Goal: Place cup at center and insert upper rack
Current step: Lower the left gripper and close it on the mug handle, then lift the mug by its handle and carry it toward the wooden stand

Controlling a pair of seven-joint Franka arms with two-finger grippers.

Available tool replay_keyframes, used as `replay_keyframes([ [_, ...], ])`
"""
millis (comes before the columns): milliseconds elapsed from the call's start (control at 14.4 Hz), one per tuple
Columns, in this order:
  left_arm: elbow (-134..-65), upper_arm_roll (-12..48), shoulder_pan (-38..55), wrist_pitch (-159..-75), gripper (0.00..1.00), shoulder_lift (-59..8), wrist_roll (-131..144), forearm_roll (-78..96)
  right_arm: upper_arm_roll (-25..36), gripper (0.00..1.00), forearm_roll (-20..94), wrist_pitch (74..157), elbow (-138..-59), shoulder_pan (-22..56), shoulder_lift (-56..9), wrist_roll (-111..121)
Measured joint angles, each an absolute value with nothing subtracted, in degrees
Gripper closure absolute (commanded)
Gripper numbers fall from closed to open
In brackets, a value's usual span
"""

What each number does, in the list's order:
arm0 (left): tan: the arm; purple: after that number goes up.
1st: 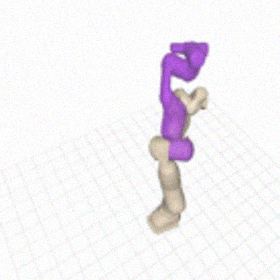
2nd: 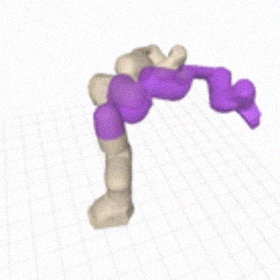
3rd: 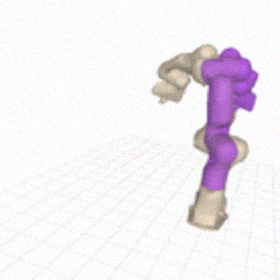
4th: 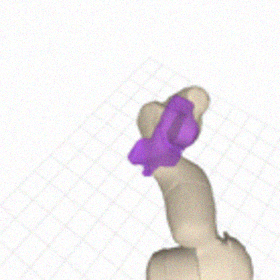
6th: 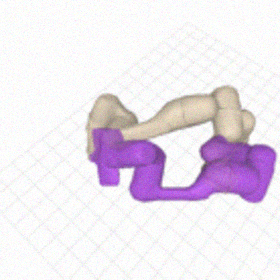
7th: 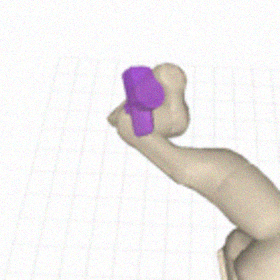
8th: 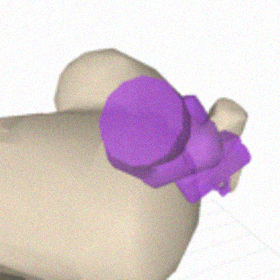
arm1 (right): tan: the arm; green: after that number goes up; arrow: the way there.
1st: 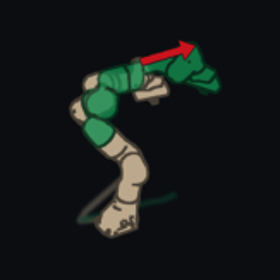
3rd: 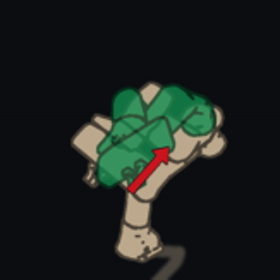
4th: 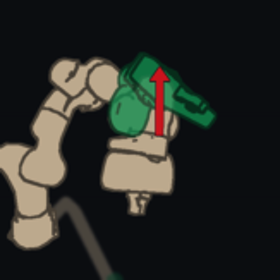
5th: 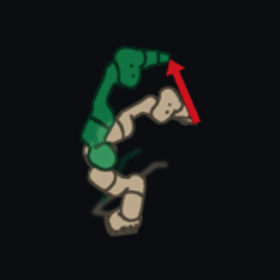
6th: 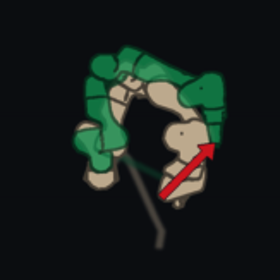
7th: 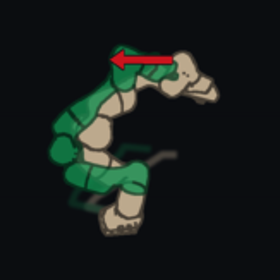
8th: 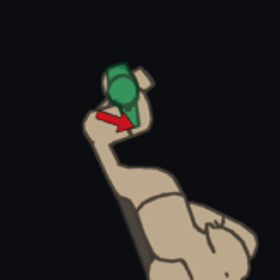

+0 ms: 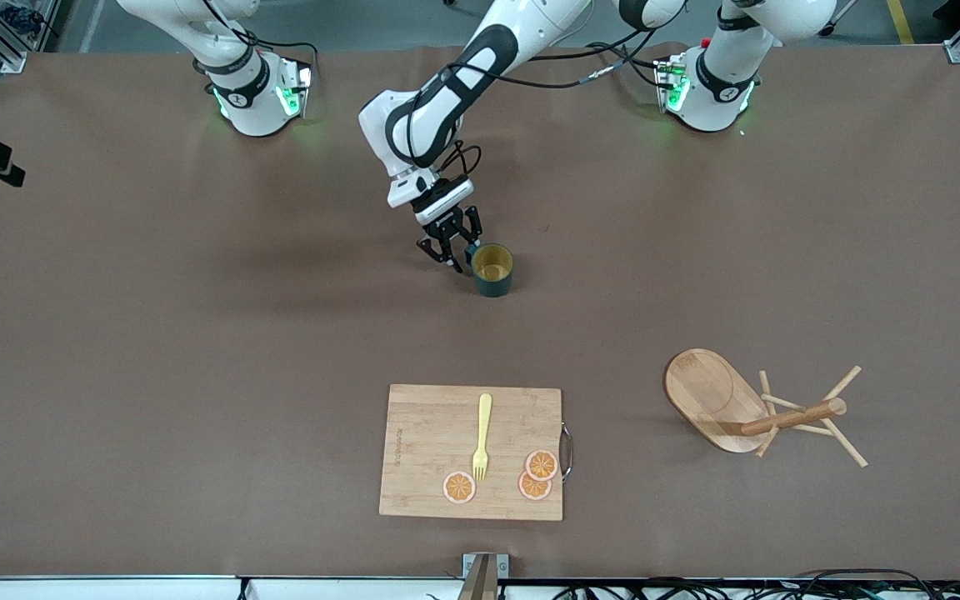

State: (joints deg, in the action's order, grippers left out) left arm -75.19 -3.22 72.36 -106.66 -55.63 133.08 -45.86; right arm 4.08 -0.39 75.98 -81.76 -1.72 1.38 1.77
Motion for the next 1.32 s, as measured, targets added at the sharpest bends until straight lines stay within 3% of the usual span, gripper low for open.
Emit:
replay_keyframes([
  [416,-75.06,-3.30,72.36,-106.62,0.99,-55.63,133.08,-45.94,4.13,0.00,-0.40,76.28,-83.25,-1.72,1.98,1.95],
  [833,-73.08,-3.61,71.14,-106.58,1.00,-53.95,132.16,-44.89,4.02,0.00,-0.38,76.52,-83.41,-1.63,1.98,1.97],
  [1319,-71.99,-3.55,60.18,-107.33,1.00,-41.15,121.35,-25.50,4.08,0.00,-0.37,78.04,-83.41,-1.67,1.98,1.97],
])
